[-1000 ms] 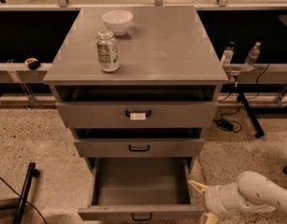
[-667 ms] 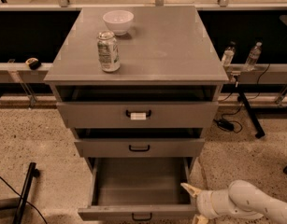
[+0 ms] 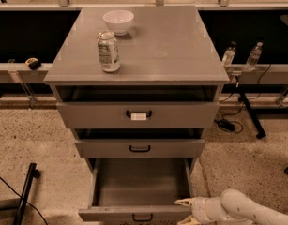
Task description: Close bottom drawer
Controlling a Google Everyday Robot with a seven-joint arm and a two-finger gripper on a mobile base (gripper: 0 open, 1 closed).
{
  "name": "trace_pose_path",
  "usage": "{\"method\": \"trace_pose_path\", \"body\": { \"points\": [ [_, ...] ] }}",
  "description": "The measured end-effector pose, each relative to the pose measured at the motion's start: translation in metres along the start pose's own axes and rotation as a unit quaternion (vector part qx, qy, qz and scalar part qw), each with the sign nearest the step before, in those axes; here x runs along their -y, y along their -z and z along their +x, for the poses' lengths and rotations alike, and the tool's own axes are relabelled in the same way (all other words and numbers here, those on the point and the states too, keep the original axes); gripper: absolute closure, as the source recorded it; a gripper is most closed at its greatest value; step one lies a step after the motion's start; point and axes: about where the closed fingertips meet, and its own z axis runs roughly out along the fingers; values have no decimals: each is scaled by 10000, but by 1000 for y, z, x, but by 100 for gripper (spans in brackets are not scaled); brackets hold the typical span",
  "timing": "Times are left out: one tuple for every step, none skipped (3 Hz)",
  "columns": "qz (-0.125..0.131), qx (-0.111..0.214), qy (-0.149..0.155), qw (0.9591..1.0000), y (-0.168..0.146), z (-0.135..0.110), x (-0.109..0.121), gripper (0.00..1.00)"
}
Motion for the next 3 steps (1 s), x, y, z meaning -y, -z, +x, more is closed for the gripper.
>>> {"method": "trace_pose_path", "body": {
  "points": [
    [-97, -24, -25, 9999, -22, 23, -8, 73],
    [-98, -25, -26, 9999, -22, 23, -8, 96],
    [-347, -176, -223, 9990, -52, 42, -22, 100]
  ]
}}
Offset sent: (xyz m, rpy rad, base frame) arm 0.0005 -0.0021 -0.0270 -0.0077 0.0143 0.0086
